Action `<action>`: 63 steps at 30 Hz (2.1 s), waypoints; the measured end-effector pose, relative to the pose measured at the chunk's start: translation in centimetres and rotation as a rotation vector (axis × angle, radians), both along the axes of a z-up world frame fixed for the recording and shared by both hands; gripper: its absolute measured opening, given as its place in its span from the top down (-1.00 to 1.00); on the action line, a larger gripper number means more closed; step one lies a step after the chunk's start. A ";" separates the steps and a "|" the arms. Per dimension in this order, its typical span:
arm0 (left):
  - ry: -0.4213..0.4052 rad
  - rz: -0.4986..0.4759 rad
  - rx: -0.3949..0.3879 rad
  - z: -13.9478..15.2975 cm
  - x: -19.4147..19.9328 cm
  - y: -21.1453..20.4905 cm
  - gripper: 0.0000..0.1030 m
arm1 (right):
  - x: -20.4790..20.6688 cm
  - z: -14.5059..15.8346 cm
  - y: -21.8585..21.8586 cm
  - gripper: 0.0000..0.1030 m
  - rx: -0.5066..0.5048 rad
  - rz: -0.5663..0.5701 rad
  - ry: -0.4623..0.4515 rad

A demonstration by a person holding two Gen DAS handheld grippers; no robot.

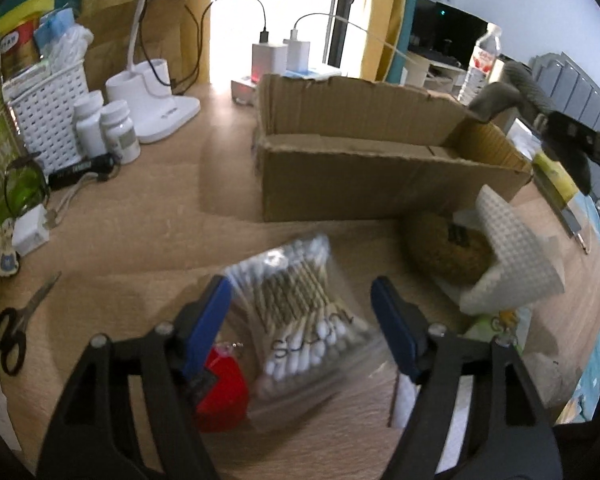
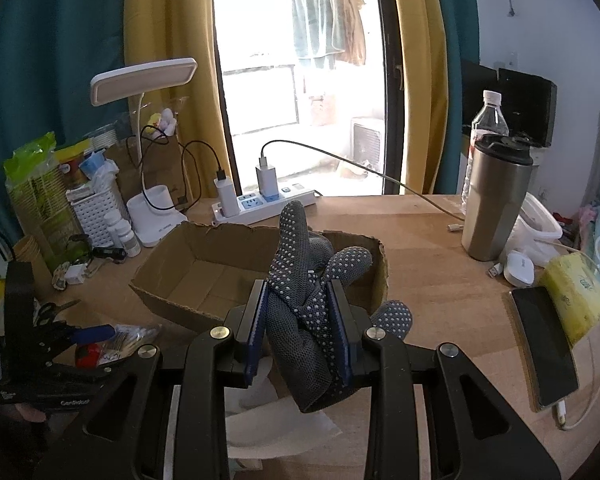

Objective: Organize soft objects
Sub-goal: 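Carry the glove with the right tool while the left tool carries the swab bag over the box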

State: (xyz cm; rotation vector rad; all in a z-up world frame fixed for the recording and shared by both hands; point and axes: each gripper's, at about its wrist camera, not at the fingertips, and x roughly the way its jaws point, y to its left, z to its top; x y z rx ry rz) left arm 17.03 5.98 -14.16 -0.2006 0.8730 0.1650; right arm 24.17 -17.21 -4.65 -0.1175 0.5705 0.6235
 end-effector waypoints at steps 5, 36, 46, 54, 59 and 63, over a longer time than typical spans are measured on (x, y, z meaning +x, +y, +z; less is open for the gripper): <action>0.031 -0.028 -0.021 -0.7 0.3 -0.4 -0.18 | -0.1 0.3 -0.3 0.39 0.002 -0.010 -0.006; -0.392 -0.185 0.018 11.8 2.3 -1.1 0.15 | -0.4 3.5 -1.8 0.39 -0.010 -0.099 -0.112; -0.403 -0.231 0.010 11.8 5.2 -1.9 0.14 | 1.7 3.1 -1.5 0.39 -0.021 -0.113 -0.096; -0.388 -0.240 0.010 10.6 7.1 -2.1 0.14 | 3.7 1.8 -0.2 0.39 -0.027 -0.092 -0.065; -0.358 -0.235 0.015 9.6 8.4 -2.0 0.14 | 5.1 1.0 0.8 0.39 -0.022 -0.072 -0.039; -0.341 -0.226 0.015 8.9 9.2 -1.7 0.14 | 6.0 0.3 1.6 0.39 -0.020 -0.052 -0.024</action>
